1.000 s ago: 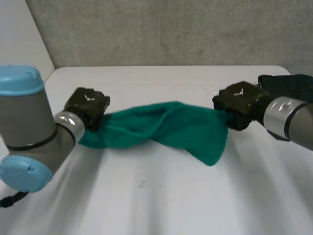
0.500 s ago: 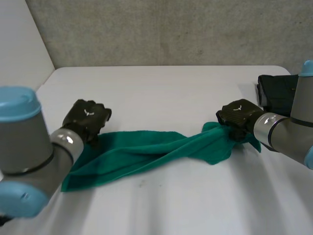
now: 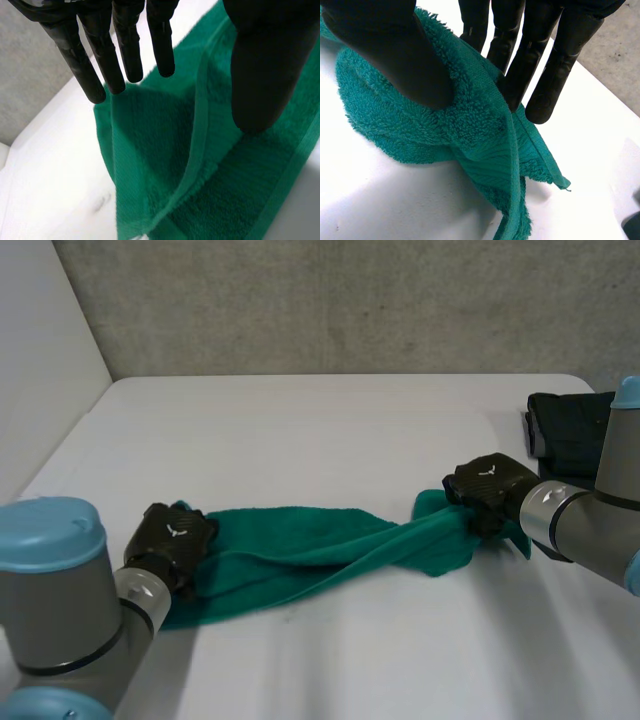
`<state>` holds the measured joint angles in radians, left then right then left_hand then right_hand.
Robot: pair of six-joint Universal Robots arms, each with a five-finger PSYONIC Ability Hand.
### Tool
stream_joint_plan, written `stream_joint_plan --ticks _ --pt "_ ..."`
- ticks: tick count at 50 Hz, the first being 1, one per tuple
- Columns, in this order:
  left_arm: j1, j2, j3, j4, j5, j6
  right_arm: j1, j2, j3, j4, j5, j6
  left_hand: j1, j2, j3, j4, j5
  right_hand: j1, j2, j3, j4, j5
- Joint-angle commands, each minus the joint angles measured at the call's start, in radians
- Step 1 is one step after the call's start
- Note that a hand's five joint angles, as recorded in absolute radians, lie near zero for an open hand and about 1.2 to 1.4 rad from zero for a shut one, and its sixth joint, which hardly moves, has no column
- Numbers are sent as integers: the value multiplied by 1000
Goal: Fold the laundry.
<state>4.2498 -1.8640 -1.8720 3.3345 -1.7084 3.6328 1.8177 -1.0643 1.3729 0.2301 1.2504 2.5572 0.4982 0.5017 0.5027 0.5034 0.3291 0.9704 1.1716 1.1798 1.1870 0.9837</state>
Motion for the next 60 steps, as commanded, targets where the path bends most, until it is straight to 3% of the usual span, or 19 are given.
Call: stream_joint_plan --ticks 1,4,9,13,16,18,27,35,44,53,60 --pt "-1 -106 53 13 -14 6 0 -6 22 3 -6 -2 290 286 285 284 284 426 225 217 209 238" --pt "-1 -136 94 13 -17 6 0 -32 52 9 -11 -14 885 882 881 880 880 426 225 217 209 238" --pt "1 -152 177 7 -22 7 2 -106 132 44 -52 -67 898 895 894 893 893 426 225 217 209 238" --pt "4 -136 240 -7 -31 7 -3 -160 201 175 -71 -247 898 895 894 893 893 426 225 217 209 238" --pt "4 -89 275 -24 -31 10 -9 -201 219 281 -91 -389 898 895 894 893 893 -287 -488 -496 -504 -475" --pt "-2 -52 300 -35 -30 13 -43 -239 215 241 -92 -362 898 895 894 893 893 -690 -891 -899 -906 -878" --pt "-43 66 344 -64 -28 10 -109 -269 147 135 -123 -14 898 895 894 893 893 -689 -890 -898 -905 -877" --pt "-103 127 373 -111 -30 9 -114 -267 182 111 -160 132 898 895 894 893 893 -686 -887 -895 -902 -874" --pt "-111 149 381 -118 -30 10 -115 -218 190 -38 -154 130 898 895 894 893 893 -630 -831 -840 -847 -818" --pt "-105 141 383 -119 -30 10 -124 -186 178 60 -152 9 898 895 894 893 893 -659 -861 -869 -876 -847" --pt "-106 147 387 -121 -30 10 -124 -145 173 45 -158 -35 898 895 894 893 893 -639 -840 -848 -855 -827"
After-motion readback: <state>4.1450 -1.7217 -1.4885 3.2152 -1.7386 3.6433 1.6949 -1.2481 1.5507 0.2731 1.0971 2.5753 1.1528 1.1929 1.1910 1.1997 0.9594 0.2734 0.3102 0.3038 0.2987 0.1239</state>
